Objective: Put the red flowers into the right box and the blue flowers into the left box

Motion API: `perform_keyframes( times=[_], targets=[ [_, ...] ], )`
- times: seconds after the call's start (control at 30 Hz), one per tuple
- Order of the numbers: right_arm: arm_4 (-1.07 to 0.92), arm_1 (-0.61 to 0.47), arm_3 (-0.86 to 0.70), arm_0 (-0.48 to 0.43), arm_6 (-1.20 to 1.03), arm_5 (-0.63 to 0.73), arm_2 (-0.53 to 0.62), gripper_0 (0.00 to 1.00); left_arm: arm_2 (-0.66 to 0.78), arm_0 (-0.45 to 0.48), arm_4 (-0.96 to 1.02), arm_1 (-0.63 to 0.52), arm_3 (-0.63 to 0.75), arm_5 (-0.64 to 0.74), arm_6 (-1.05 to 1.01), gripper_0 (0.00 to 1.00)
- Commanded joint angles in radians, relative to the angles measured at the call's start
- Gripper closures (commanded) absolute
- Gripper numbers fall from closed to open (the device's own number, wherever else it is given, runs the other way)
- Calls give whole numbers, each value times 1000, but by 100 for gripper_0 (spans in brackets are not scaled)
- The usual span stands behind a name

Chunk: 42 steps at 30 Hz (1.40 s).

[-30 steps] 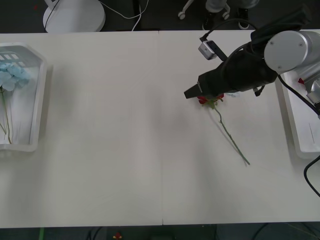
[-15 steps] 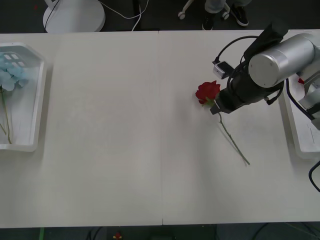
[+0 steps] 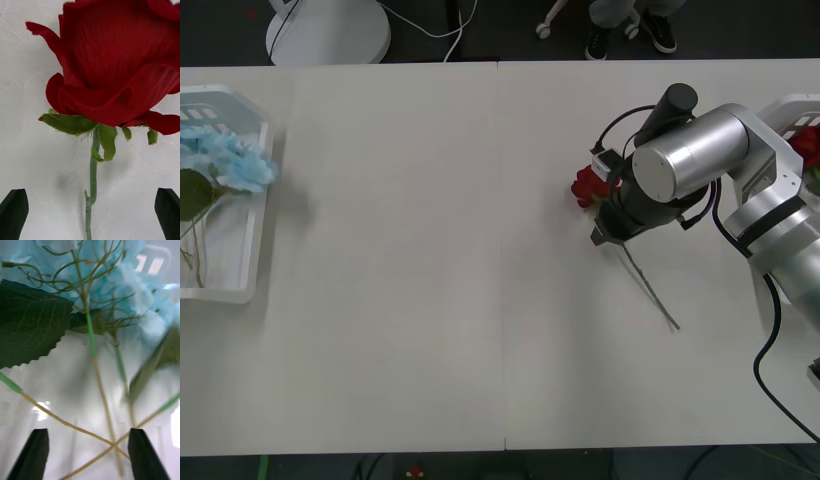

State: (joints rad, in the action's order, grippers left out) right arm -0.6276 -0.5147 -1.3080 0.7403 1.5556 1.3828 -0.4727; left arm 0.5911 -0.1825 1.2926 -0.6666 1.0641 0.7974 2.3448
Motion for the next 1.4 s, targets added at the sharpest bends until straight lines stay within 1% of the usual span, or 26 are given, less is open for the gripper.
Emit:
perform_keyframes(
  times=[0.03, 0.1, 0.2, 0.23, 0.27, 0.37, 0.4, 0.43, 0.47, 0.5, 0.57, 0.67, 0.7, 0.73, 0.77, 0.83, 0.9, 0.93, 1.0, 1.1, 1.2, 1.3, 1.37, 1.4],
  targets=[
    [19, 21, 22, 48, -34, -21, -12, 2, 26, -20, 96, -108, 13, 105, -101, 20],
    [26, 22, 41, 48, -35, -37, -21, 2, 26, -20, 125, -140, 19, 166, -105, 17],
    [34, 22, 61, 48, -37, -67, -41, 2, 33, -20, 131, -177, 50, 247, -117, 17],
    [34, 22, 65, 48, -38, -71, -44, 5, 36, -20, 131, -183, 60, 267, -122, 17],
    [32, 22, 67, 48, -42, -79, -46, 21, 44, -20, 131, -189, 85, 303, -131, 17],
    [35, 22, 67, 48, -43, -80, -44, 63, 62, -18, 132, -196, 129, 367, -143, 17],
    [37, 22, 67, 48, -46, -80, -46, 75, 72, -18, 132, -196, 145, 391, -147, 17],
    [35, 22, 72, 48, -46, -82, -46, 83, 82, -18, 132, -194, 160, 418, -151, 17],
    [34, 24, 78, 48, -49, -87, -44, 96, 99, -18, 134, -194, 189, 470, -156, 17],
    [32, 24, 79, 48, -51, -91, -46, 100, 108, -18, 134, -194, 211, 500, -160, 17],
    [31, 24, 85, 48, -54, -100, -44, 100, 127, -17, 131, -194, 266, 565, -185, 17],
    [28, 24, 85, 48, -63, -111, -44, 100, 138, -8, 128, -194, 402, 671, -329, 17],
    [28, 22, 85, 48, -65, -114, -44, 100, 138, -3, 125, -194, 432, 686, -358, 17],
    [26, 22, 87, 48, -71, -116, -44, 100, 131, 6, 125, -192, 510, 718, -433, 17],
    [26, 22, 87, 48, -74, -119, -41, 100, 127, 11, 125, -188, 540, 730, -467, 17],
    [20, 19, 85, 48, -86, -120, -34, 100, 104, 15, 126, -160, 672, 778, -582, 17],
    [11, 16, 85, 50, -100, -119, -15, 100, 79, 15, 125, -136, 748, 798, -633, 17],
    [-17, 5, 85, 54, -121, -113, 6, 100, 44, 17, 120, -105, 817, 804, -670, 17],
    [-49, -11, 85, 67, -140, -99, 32, 100, 1, 17, 105, -71, 887, 803, -697, 17],
    [-121, -65, 84, 105, -177, -33, 111, 100, -111, 20, 4, 9, 1028, 778, -749, 13],
    [-146, -148, 84, 146, -181, 44, 192, 100, -209, 31, -96, 85, 1128, 738, -814, 13],
    [-156, -249, 84, 163, -169, 93, 263, 100, -317, 46, -164, 140, 1160, 666, -826, 13],
    [-156, -324, 84, 162, -158, 99, 275, 100, -401, 63, -196, 160, 1160, 585, -820, 10],
    [-155, -344, 84, 162, -155, 99, 275, 100, -422, 67, -205, 162, 1160, 557, -817, 8]
  ],
)
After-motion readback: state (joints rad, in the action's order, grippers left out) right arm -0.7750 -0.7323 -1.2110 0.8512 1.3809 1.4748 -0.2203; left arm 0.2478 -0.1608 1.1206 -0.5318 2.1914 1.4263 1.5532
